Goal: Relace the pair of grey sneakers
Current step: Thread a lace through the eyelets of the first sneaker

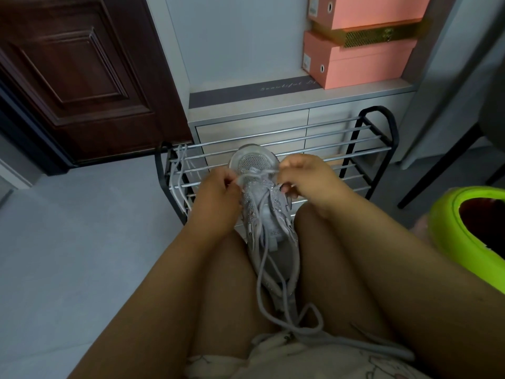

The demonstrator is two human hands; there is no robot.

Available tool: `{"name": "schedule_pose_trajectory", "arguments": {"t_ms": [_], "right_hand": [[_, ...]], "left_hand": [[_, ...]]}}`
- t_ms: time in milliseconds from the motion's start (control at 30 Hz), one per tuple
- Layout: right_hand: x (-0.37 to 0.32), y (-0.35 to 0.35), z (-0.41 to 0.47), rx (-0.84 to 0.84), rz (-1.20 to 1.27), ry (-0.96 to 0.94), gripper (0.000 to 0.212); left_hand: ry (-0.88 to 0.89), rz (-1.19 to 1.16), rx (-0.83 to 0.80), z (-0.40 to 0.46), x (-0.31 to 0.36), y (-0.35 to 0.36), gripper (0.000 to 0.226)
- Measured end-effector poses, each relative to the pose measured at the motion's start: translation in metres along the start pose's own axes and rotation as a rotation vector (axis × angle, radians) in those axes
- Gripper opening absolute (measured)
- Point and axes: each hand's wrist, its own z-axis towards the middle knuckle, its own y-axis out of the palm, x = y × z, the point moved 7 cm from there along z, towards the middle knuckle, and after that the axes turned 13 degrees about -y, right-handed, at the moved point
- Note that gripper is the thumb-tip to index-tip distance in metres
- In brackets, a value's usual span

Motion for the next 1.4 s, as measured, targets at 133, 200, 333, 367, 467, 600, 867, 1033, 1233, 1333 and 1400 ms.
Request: {"name": "schedule_pose_trajectory", "arguments": {"t_ms": [133, 200, 333, 367, 467, 600, 867, 1033, 1233, 1333, 1400], "right_hand": [[0.019, 0.007, -0.004, -0.024, 0.646, 0.244, 0.03], [0.019, 0.011, -0.003, -0.064, 0.707, 0.227, 0.031], [0.019, 0.009, 0.0, -0.058, 0.367, 0.099, 0.015], [0.02, 0.007, 0.001, -0.036, 0.35, 0.09, 0.015], [0.025, -0.002, 0.004, 0.072, 0.506, 0.16, 0.021], [0.033, 0.0, 0.003, 0.099, 0.643, 0.248, 0.03], [0.027, 0.007, 0.002, -0.035, 0.615, 0.182, 0.027], [0.027, 0.006, 0.002, -0.03, 0.513, 0.13, 0.02], [0.026, 0.004, 0.003, 0.021, 0.492, 0.182, 0.033], [0.03, 0.001, 0.001, 0.091, 0.563, 0.253, 0.038], [0.031, -0.003, 0.002, 0.156, 0.55, 0.259, 0.037]], "left_hand": [[-0.174, -0.397, -0.091, 0.004, -0.018, 0.001, 0.03], [-0.159, -0.449, -0.101, 0.002, -0.016, 0.001, 0.022], [-0.009, -0.199, -0.037, -0.001, -0.006, -0.004, 0.008], [0.013, -0.165, -0.018, -0.002, -0.006, -0.005, 0.008], [-0.06, -0.293, 0.011, -0.002, -0.015, -0.011, 0.012], [-0.12, -0.566, -0.075, -0.002, -0.018, -0.007, 0.017], [-0.024, -0.267, -0.176, -0.004, 0.004, -0.003, 0.028], [0.117, 0.078, -0.085, -0.006, 0.013, -0.007, 0.02], [0.021, -0.16, 0.126, 0.002, 0.005, -0.029, 0.013], [0.087, -0.082, 0.211, -0.001, 0.007, -0.03, 0.013], [0.095, -0.044, 0.211, -0.001, 0.008, -0.027, 0.01]]}}
